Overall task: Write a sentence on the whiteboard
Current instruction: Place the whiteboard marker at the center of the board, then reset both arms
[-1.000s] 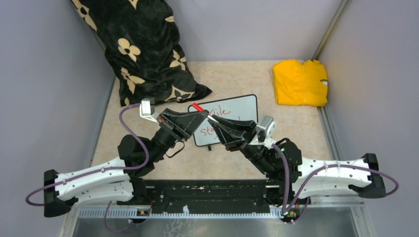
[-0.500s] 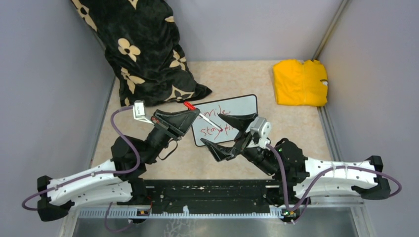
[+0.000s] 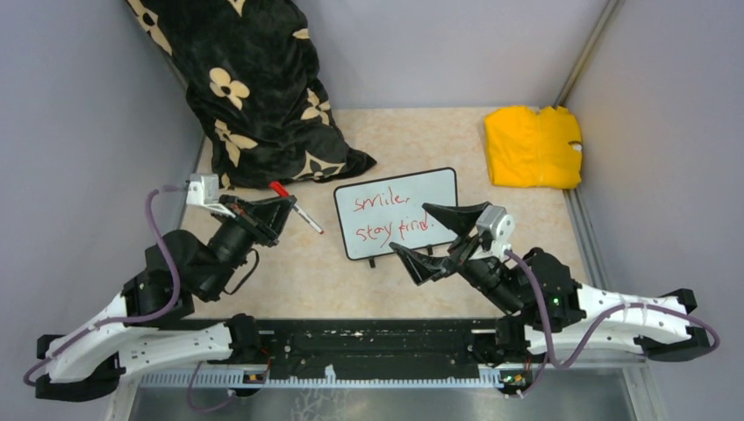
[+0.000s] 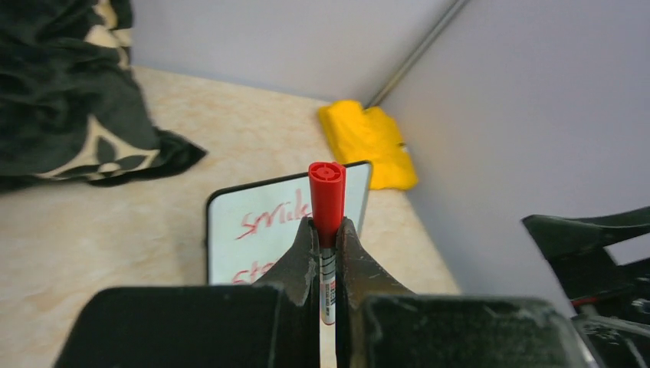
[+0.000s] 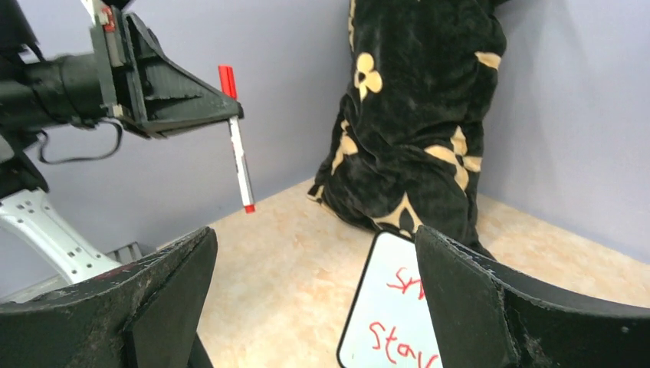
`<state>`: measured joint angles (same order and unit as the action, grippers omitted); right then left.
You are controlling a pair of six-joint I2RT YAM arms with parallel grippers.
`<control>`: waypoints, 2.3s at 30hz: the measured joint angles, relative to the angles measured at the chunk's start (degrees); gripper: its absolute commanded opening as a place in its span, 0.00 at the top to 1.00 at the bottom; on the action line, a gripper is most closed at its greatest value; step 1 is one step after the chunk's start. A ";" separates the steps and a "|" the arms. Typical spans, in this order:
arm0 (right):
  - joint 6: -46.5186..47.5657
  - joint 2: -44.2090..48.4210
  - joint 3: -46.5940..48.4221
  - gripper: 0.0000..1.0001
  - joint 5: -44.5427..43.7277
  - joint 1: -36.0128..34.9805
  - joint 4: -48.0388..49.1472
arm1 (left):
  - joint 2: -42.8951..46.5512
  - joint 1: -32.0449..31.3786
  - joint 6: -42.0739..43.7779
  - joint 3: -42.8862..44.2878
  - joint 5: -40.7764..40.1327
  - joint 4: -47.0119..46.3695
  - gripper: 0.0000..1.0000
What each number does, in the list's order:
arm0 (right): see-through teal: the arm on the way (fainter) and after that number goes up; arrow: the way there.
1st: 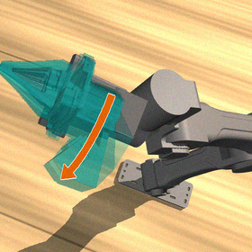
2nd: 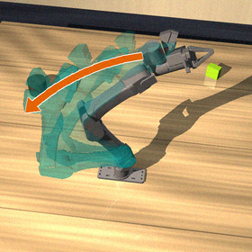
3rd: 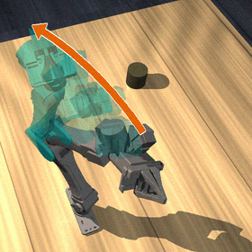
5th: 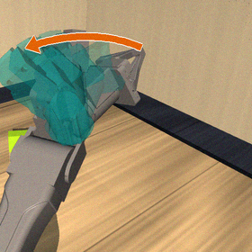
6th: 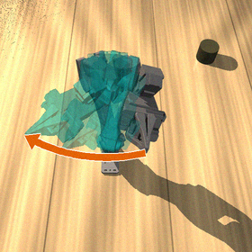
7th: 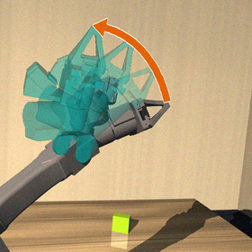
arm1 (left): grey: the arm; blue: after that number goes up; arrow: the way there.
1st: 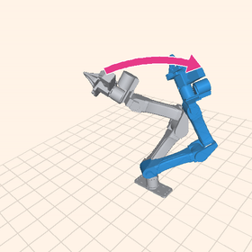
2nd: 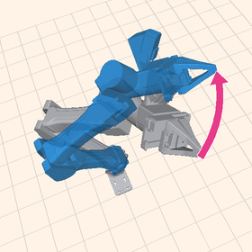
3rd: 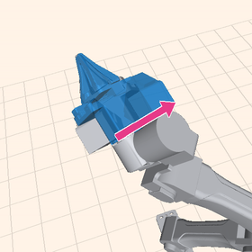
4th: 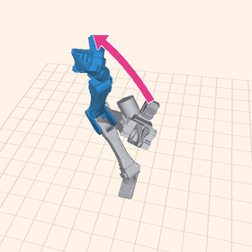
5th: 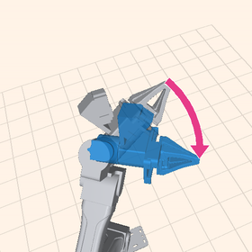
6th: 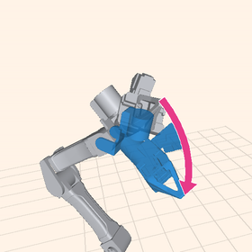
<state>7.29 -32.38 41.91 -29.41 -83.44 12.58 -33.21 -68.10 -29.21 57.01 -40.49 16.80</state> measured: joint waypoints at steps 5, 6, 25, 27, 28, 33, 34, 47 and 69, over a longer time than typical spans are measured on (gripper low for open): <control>0.04 -0.44 -1.11 0.02 -3.78 0.00 -2.36 | -10.16 0.07 1.79 9.14 -4.61 14.40 1.00; 0.02 -0.85 -1.14 0.02 -4.28 0.00 -2.93 | -13.38 0.17 1.60 10.36 -5.33 17.16 1.00; -0.63 -3.28 -1.70 0.02 -8.48 0.00 -7.23 | -40.85 37.40 4.76 -5.55 26.14 20.87 1.00; -0.96 -3.41 -1.92 0.02 -8.68 0.00 -7.87 | -44.52 37.81 4.87 -6.67 28.35 18.82 0.99; -1.09 -3.43 -2.10 0.02 -8.76 0.00 -7.93 | -45.55 38.10 4.87 -7.17 29.22 18.05 0.99; -1.38 -3.69 -2.19 0.02 -9.40 0.00 -8.66 | -47.80 40.30 4.87 -8.17 32.00 14.38 0.95; -1.40 -3.72 -2.19 0.02 -9.53 0.00 -8.76 | -48.19 40.70 4.92 -8.28 32.30 13.57 0.95; -1.36 -4.17 -2.19 0.02 -10.51 0.00 -8.79 | -52.30 42.12 5.07 -12.04 34.73 8.87 0.73; 0.59 -4.90 -2.16 0.02 -12.15 0.00 -8.70 | -30.80 42.18 2.67 -5.14 29.11 12.92 0.01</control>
<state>7.88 -37.28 39.75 -41.56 -83.44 3.88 -64.01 -25.91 -26.55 51.88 -11.38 29.71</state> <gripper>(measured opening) 0.978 0.987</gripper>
